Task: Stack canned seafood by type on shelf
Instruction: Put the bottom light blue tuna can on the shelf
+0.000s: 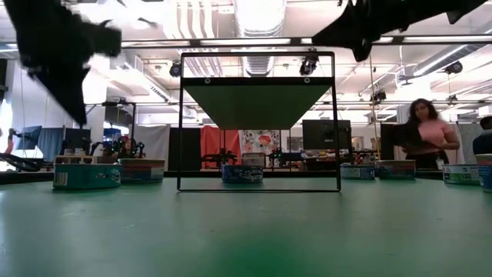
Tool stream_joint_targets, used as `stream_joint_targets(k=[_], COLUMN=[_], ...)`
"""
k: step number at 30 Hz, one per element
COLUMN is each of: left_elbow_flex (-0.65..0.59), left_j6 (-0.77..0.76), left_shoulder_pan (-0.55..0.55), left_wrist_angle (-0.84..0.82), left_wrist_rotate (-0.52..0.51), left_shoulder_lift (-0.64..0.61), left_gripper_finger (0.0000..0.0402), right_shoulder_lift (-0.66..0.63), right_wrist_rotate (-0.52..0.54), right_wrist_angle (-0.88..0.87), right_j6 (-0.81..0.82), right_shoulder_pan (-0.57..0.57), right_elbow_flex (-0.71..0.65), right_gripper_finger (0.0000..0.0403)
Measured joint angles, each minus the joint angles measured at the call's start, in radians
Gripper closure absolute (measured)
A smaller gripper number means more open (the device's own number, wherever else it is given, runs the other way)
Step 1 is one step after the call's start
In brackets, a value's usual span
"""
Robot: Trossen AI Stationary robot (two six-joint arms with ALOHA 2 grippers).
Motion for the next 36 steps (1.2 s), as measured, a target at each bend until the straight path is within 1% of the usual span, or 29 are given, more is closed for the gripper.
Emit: stream_joint_targets(k=[2, 5, 10, 13, 20, 25, 29, 32, 36], left_elbow_flex=[-0.044, -0.094, -0.137, -0.163, -0.227, -0.236, -0.236, -0.237, -0.237], left_j6=[-0.011, -0.014, -0.007, -0.007, 0.019, -0.001, 0.005, 0.005, 0.001], left_shoulder_pan=[0.016, 0.033, 0.040, 0.042, 0.042, 0.042, 0.044, 0.044, 0.044], left_wrist_angle=[0.024, 0.069, 0.138, 0.185, 0.353, 0.359, 0.365, 0.385, 0.398], left_wrist_rotate=[0.004, 0.007, -0.029, -0.028, -0.027, -0.028, -0.065, -0.067, -0.069], left_shoulder_lift=[0.000, 0.000, 0.000, 0.000, 0.000, 0.000, 0.000, 0.001, 0.037], left_gripper_finger=[0.0401, 0.0401, 0.0401, 0.0401, 0.0401, 0.0401, 0.0401, 0.0401, 0.0401], right_shoulder_lift=[0.000, 0.000, 0.000, 0.000, 0.000, 0.000, 0.000, 0.000, 0.000], right_wrist_rotate=[-0.020, -0.022, -0.022, -0.022, -0.022, -0.022, -0.022, -0.022, -0.022], right_wrist_angle=[0.000, -0.001, -0.010, -0.008, -0.017, -0.040, -0.052, -0.053, -0.059], right_j6=[-0.007, -0.009, -0.013, -0.019, -0.033, -0.035, -0.036, -0.037, -0.037], right_shoulder_pan=[0.003, 0.011, 0.029, 0.034, 0.038, 0.038, 0.038, 0.038, 0.038], right_elbow_flex=[0.010, 0.023, 0.037, 0.050, 0.077, 0.097, 0.100, 0.100, 0.100], right_gripper_finger=[0.0394, 0.0394, 0.0394, 0.0394, 0.0394, 0.0394, 0.0394, 0.0394, 0.0394])
